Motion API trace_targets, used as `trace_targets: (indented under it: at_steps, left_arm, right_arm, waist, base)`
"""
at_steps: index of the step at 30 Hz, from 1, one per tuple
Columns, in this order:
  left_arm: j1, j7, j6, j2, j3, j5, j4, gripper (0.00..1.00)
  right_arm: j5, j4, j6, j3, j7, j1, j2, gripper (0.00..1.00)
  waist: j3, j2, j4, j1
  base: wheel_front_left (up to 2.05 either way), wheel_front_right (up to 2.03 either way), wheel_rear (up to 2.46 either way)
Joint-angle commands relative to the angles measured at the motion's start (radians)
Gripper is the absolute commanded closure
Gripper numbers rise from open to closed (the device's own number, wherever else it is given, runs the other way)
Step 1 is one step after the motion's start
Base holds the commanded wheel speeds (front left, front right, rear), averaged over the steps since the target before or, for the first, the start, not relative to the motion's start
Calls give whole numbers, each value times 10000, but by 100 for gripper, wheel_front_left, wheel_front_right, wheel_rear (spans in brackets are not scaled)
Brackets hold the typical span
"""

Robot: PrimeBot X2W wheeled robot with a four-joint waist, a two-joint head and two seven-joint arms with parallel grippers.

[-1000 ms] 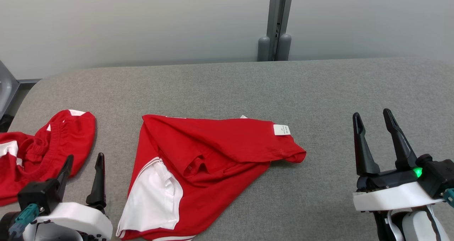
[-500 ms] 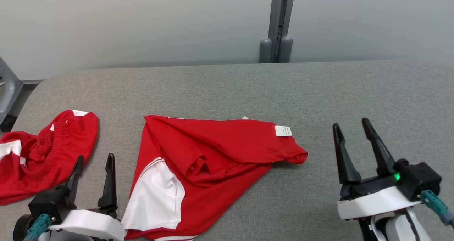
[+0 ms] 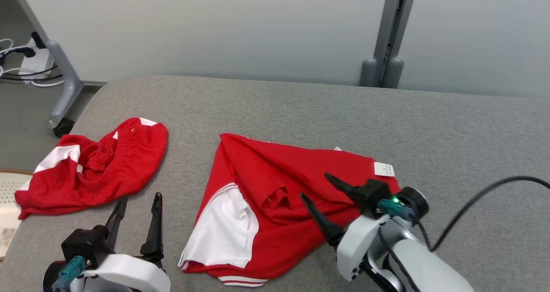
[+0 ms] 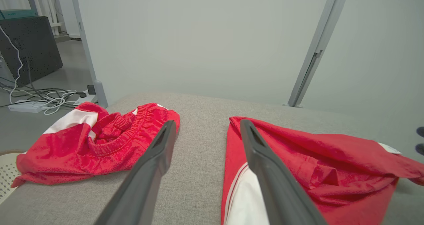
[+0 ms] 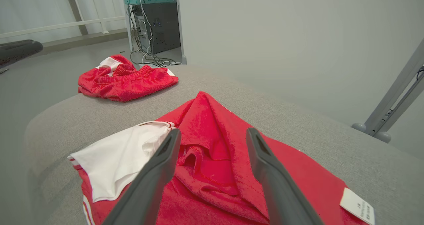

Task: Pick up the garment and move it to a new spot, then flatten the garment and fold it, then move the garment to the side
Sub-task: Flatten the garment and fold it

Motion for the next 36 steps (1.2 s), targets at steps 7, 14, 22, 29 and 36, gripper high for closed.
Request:
trace_targets:
  at_steps: [7, 14, 22, 29, 36]
  left_arm:
    - [-219, 22, -120, -115, -211, -136, 219, 0]
    - [-278, -60, -174, -145, -227, -255, 366, 0]
    - [-538, -187, -310, -196, -257, -393, 630, 0]
    - [-704, -252, -352, -230, -300, -432, 815, 0]
    - [-816, -283, -332, -184, -296, -494, 957, 0]
  right_arm:
    - [537, 1496, -1, 2492, 1668, -1810, -370, 0]
    - [555, 2764, -1, 3590, 2125, -3055, -310, 0]
    - [813, 4071, -1, 4030, 1927, -3821, -52, 0]
    - [1199, 4800, -1, 3982, 1196, -4132, 138, 0]
    - [1444, 5500, -1, 3966, 86, -4310, 302, 100]
  waist:
    - [-105, 0, 833, 0]
    - [65, 0, 1315, 0]
    - [430, 0, 1664, 0]
    - [590, 0, 1847, 0]
    - [617, 0, 1863, 0]
  base:
    - [0, 0, 0]
    - [0, 0, 0]
    - [0, 0, 0]
    - [0, 0, 0]
    - [0, 0, 0]
